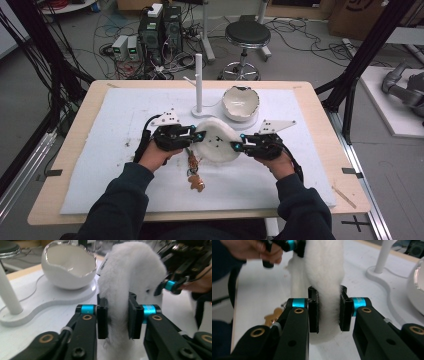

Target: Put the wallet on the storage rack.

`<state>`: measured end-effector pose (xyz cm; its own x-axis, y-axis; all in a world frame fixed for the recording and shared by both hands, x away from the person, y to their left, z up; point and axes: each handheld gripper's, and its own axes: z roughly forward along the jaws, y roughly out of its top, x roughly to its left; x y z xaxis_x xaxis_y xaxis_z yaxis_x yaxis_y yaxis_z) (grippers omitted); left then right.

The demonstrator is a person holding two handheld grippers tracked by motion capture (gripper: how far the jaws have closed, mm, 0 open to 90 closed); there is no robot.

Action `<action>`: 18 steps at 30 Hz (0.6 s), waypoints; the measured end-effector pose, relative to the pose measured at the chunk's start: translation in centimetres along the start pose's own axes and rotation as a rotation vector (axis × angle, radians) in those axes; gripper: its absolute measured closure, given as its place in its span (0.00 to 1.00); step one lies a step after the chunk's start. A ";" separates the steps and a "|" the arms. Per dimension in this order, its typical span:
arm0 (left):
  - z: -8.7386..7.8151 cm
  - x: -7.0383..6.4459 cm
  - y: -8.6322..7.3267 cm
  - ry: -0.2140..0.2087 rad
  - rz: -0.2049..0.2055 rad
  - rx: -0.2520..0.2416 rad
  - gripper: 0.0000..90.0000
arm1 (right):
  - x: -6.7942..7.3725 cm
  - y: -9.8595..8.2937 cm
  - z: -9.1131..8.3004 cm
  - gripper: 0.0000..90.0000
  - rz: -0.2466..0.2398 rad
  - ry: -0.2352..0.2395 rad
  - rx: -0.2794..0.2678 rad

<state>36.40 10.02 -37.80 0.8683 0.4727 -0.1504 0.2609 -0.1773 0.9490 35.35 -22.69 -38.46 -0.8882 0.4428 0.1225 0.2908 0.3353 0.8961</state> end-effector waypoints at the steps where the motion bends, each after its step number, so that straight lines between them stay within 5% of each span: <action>1: -0.1 -0.1 0.1 0.009 0.000 -0.023 0.84 | -0.2 0.0 -0.2 0.76 0.018 -0.009 -0.030; 4: -0.5 -0.1 0.4 0.027 -0.023 -0.091 0.85 | -0.6 -0.1 -0.7 0.57 0.081 -0.051 -0.090; 8: -1.1 0.1 0.6 0.037 -0.052 -0.184 0.85 | -1.1 -0.6 -0.9 0.49 0.132 -0.068 -0.125; 11: -0.8 -0.1 0.6 0.034 -0.051 -0.193 0.85 | -1.3 -0.9 -0.5 0.46 0.170 -0.025 -0.131; 13: -0.5 -0.2 0.5 0.030 -0.056 -0.203 0.85 | -1.2 -0.9 0.0 0.49 0.180 -0.001 -0.125; 15: -0.2 -0.3 0.3 0.027 -0.054 -0.186 0.85 | -1.1 -0.9 0.2 0.73 0.166 0.040 -0.115; 18: 0.2 -0.3 0.0 0.022 -0.058 -0.108 0.83 | -0.8 -0.7 -0.4 0.82 0.112 0.005 -0.126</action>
<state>36.26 9.72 -37.86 0.8435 0.4982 -0.2008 0.2620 -0.0554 0.9635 35.76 -23.62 -39.07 -0.8548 0.4671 0.2262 0.3411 0.1772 0.9232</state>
